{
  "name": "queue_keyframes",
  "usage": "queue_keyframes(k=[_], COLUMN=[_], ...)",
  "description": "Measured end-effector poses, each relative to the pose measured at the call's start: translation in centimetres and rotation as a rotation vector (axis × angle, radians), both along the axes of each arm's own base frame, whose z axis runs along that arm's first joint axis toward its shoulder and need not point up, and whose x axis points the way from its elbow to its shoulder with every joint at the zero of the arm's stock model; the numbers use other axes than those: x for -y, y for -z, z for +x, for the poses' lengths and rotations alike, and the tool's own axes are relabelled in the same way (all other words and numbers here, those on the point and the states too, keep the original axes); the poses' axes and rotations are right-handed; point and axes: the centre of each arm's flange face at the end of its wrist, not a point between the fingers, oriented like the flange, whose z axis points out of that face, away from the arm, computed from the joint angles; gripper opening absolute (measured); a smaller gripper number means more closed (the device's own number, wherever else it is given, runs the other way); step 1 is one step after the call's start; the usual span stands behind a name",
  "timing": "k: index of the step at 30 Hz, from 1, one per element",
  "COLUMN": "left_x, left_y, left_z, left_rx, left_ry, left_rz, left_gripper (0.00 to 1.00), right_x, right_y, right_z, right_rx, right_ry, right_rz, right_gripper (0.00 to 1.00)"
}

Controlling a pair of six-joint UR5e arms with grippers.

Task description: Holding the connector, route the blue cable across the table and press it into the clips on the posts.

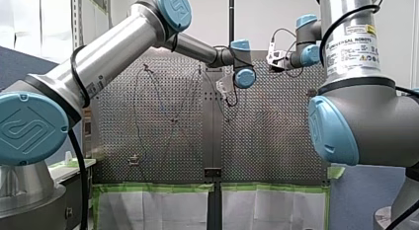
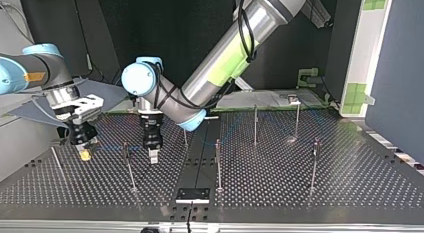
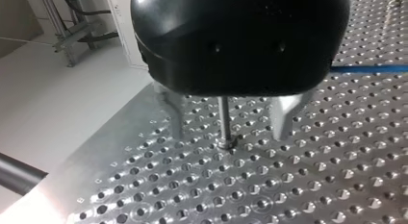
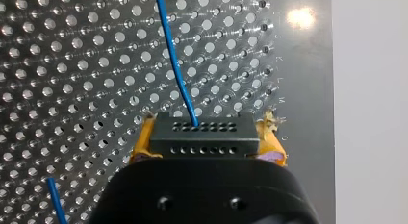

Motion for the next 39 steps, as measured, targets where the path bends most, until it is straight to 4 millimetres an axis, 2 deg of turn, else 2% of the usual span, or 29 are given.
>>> queue_keyframes(k=[9, 18, 32, 39], left_x=[-0.3, -0.4, -1.5, -3.5], left_y=[-0.1, -0.7, -3.8, -5.5], left_z=[-0.7, -3.2, -7.0, -7.4], left_rx=[-0.050, -0.109, -0.114, -0.082], left_ry=[0.016, 0.060, 0.192, 0.162], left_rz=[-0.006, 0.004, -0.016, -0.033], left_gripper=[1.00, 1.00, 1.00, 1.00], right_x=[0.0, 0.0, -0.2, -0.2], right_y=[0.0, 0.0, 0.0, 0.0], right_z=[0.0, 0.0, 0.3, 0.3], right_rx=[0.000, 0.000, -0.003, -0.004], right_ry=[0.000, -0.001, -0.006, -0.007], right_rz=[0.001, 0.002, 0.002, 0.002], right_gripper=[0.00, 0.00, 0.00, 0.00])
